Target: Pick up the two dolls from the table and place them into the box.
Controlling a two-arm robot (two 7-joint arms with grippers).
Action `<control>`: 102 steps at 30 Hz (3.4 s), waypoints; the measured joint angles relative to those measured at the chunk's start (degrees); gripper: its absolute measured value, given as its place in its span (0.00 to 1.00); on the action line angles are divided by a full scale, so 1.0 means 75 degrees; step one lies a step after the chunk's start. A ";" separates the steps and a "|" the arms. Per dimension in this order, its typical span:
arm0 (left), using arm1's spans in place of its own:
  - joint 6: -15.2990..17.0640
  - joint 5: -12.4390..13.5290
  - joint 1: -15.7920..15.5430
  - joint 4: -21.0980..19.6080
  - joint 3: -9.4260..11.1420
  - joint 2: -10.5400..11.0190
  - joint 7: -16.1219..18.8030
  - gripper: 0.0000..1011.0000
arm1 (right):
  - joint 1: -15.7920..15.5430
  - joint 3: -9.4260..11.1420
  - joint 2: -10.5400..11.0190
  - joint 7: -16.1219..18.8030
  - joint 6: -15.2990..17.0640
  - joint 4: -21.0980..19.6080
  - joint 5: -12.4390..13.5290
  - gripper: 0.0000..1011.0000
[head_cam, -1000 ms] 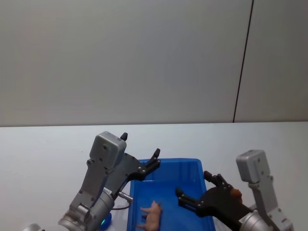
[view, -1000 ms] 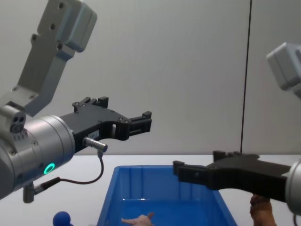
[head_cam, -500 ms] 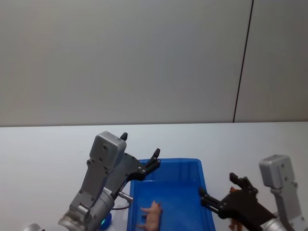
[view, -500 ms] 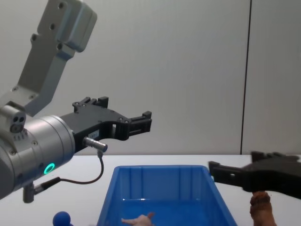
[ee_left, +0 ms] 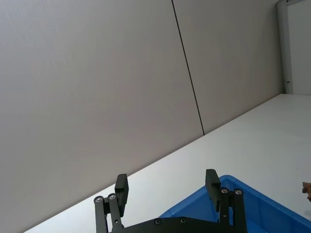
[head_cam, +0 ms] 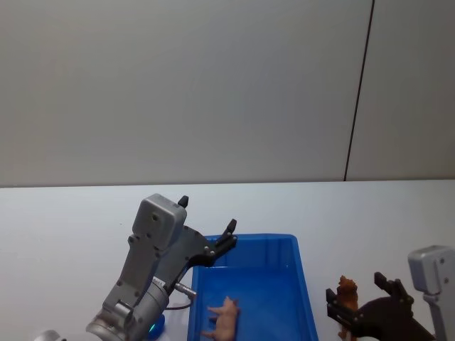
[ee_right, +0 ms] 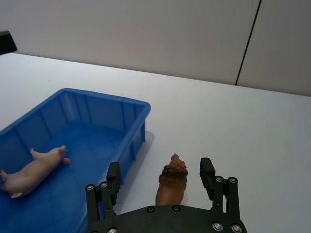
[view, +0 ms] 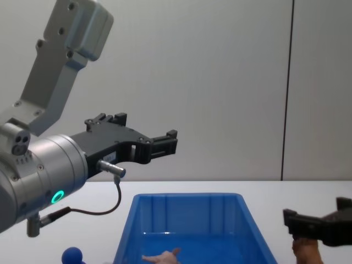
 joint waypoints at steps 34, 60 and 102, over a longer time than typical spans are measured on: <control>0.0000 0.0000 0.0000 0.0000 0.0000 0.0000 0.0000 0.99 | 0.0425 -0.0134 -0.0585 -0.0348 0.0332 0.1201 -0.0216 0.99; 0.0000 0.0000 0.0000 0.0000 0.0000 0.0000 0.0000 0.99 | 0.0414 -0.0119 -0.0769 -0.0659 0.1058 0.1113 -0.0093 0.48; 0.0000 0.0000 0.0000 0.0000 0.0000 0.0000 0.0000 0.99 | 0.1035 -0.0197 -0.1034 0.1137 0.0370 0.0719 -0.0040 0.30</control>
